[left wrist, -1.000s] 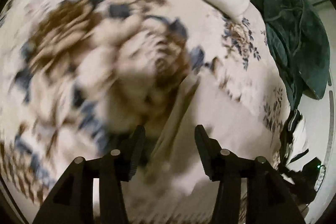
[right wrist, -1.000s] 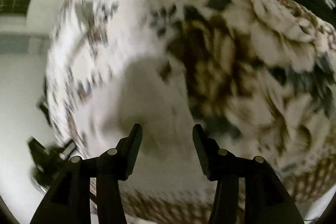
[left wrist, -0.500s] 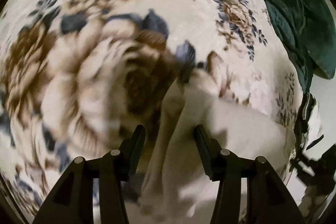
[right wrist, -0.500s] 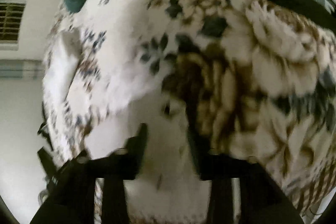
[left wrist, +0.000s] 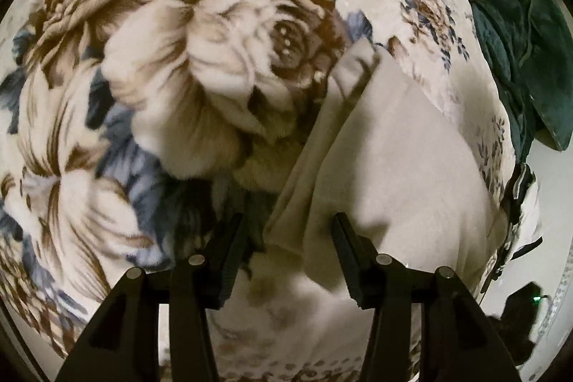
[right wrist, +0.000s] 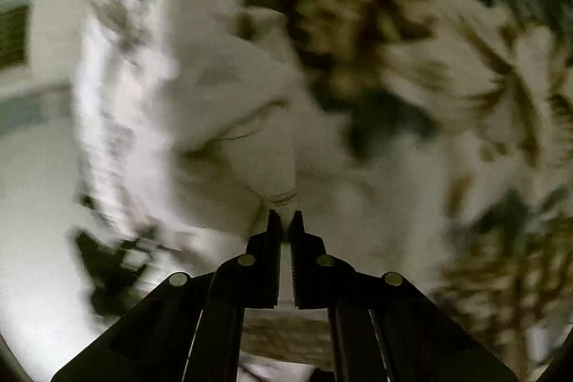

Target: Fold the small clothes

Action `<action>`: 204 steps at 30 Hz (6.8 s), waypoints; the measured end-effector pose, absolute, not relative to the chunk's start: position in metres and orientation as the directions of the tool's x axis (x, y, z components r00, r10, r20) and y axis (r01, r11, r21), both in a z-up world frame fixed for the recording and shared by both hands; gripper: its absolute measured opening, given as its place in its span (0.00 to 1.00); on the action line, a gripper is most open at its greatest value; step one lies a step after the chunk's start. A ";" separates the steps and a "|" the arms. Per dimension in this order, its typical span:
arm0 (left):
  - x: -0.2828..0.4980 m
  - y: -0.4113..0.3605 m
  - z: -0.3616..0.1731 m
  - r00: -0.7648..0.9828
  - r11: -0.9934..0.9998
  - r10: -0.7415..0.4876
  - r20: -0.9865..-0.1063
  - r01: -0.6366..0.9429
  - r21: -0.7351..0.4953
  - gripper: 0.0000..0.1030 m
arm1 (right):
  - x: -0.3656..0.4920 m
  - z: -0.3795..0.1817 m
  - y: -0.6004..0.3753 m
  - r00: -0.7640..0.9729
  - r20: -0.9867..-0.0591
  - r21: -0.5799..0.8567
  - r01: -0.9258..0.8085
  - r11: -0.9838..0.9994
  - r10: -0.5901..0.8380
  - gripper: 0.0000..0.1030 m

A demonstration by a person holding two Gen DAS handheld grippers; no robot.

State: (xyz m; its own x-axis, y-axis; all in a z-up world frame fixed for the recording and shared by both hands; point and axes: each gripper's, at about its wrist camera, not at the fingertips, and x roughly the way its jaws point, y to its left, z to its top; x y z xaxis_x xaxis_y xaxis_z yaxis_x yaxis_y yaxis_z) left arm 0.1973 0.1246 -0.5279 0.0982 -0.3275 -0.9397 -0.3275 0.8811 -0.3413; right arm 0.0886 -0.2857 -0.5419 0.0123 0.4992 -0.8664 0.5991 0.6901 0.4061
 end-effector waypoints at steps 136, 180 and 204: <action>0.431 0.152 -0.238 0.471 0.980 0.065 -0.880 -0.196 -0.032 1.00 | 0.437 -0.225 -0.069 0.468 -0.878 -0.105 0.014 0.994 -0.099 1.00; 0.192 0.077 0.022 0.680 0.985 0.124 -0.723 -0.173 0.006 1.00 | 0.139 0.116 -0.140 0.755 -0.655 -0.036 -0.041 0.999 0.007 1.00; 0.181 0.078 0.028 0.686 0.979 0.157 -0.711 -0.205 0.019 1.00 | 0.144 0.120 -0.129 0.758 -0.652 -0.031 -0.070 0.997 0.033 1.00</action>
State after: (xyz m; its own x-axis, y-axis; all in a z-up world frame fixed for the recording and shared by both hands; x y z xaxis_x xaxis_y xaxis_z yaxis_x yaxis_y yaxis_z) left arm 0.1809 0.0780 0.0278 0.6857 0.1571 -0.7108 -0.2047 0.9786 0.0188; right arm 0.1443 -0.1290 0.1204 0.7577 0.0331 -0.6518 -0.0705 0.9970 -0.0313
